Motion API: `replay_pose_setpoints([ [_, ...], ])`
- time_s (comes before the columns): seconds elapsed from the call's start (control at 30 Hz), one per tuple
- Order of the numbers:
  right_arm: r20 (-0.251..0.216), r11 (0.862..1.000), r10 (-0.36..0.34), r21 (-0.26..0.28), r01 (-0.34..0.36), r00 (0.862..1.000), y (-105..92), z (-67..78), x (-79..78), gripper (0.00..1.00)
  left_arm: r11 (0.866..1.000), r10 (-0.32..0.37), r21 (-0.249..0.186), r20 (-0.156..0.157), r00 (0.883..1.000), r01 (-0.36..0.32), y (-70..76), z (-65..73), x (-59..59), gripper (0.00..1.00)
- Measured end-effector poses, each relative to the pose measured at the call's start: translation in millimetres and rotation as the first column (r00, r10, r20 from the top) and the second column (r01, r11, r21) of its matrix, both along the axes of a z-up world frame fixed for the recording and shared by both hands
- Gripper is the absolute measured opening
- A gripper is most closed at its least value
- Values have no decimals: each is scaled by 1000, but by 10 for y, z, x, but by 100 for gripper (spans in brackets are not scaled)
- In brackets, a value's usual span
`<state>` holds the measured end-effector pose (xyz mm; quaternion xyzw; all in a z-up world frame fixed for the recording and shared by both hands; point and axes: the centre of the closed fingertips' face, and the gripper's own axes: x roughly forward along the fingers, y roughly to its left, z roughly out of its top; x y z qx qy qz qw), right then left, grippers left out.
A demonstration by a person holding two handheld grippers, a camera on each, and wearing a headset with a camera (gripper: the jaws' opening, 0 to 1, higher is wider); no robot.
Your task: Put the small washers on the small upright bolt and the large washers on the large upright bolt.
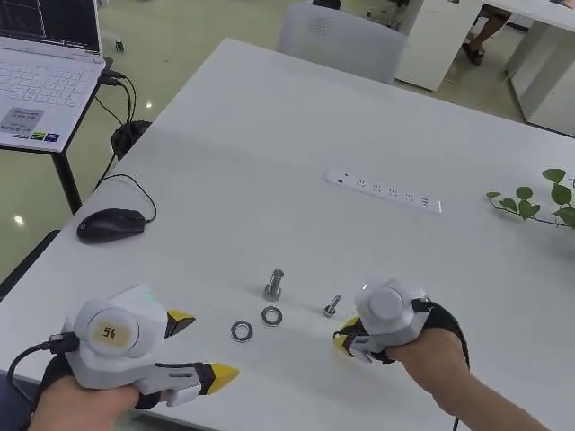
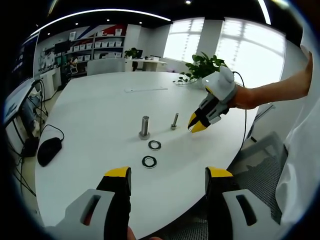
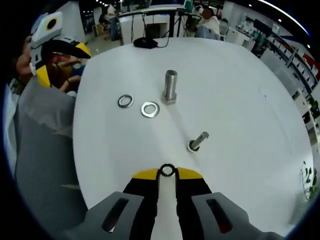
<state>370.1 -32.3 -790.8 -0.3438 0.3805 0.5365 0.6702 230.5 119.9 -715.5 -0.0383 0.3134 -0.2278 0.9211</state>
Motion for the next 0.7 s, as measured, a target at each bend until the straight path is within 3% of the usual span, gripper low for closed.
replay_pose_setpoints([
  [0.4,35,999,-36,16,36,999,-80,173,156,13,1000,4,0,0,1000,-4,12,7,-11,59],
  [0.7,68,999,-26,36,23,997,77,355,305,13,1000,-4,5,4,1000,4,-1,36,14,59],
])
